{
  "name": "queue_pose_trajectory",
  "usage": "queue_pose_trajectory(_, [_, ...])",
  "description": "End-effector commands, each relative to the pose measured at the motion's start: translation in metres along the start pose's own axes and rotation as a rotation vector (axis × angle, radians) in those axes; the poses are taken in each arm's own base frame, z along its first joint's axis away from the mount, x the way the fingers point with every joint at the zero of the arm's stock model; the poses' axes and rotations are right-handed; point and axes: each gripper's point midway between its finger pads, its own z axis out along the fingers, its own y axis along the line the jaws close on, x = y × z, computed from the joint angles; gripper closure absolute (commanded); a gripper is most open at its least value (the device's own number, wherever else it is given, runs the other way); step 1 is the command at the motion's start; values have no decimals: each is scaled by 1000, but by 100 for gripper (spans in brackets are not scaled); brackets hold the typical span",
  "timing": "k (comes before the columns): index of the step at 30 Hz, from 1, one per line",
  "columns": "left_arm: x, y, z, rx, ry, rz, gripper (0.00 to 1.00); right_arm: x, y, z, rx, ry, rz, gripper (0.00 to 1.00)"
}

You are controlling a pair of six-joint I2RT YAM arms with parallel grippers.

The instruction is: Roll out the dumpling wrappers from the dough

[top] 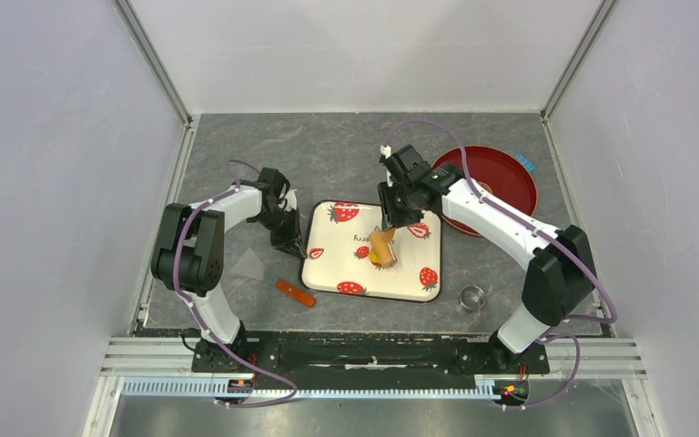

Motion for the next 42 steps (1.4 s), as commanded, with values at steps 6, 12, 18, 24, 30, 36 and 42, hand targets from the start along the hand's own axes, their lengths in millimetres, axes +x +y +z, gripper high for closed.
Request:
queue_pose_trajectory(6, [-5, 10, 11, -43, -9, 30, 98, -43, 10, -37, -32, -162, -23, 100])
queue_pose_trajectory(12, [-5, 10, 12, -44, -6, 31, 98, -28, 1, -24, -9, -146, -16, 100])
queue_pose_trajectory(18, [-5, 10, 12, -42, -6, 34, 98, -20, -8, -15, 17, -141, -8, 100])
queue_pose_trajectory(24, [-5, 10, 12, -43, -5, 33, 98, 3, -17, 1, 27, -97, 2, 100])
queue_pose_trajectory(30, [-5, 9, 12, -41, -5, 33, 98, 31, -19, 14, -1, -39, 11, 100])
queue_pose_trajectory(36, [-4, 9, 13, -42, -3, 33, 98, 63, -23, 28, 6, 39, -2, 100])
queue_pose_trajectory(42, [-4, 10, 13, -45, -3, 35, 98, 88, -34, 36, 105, 110, -53, 100])
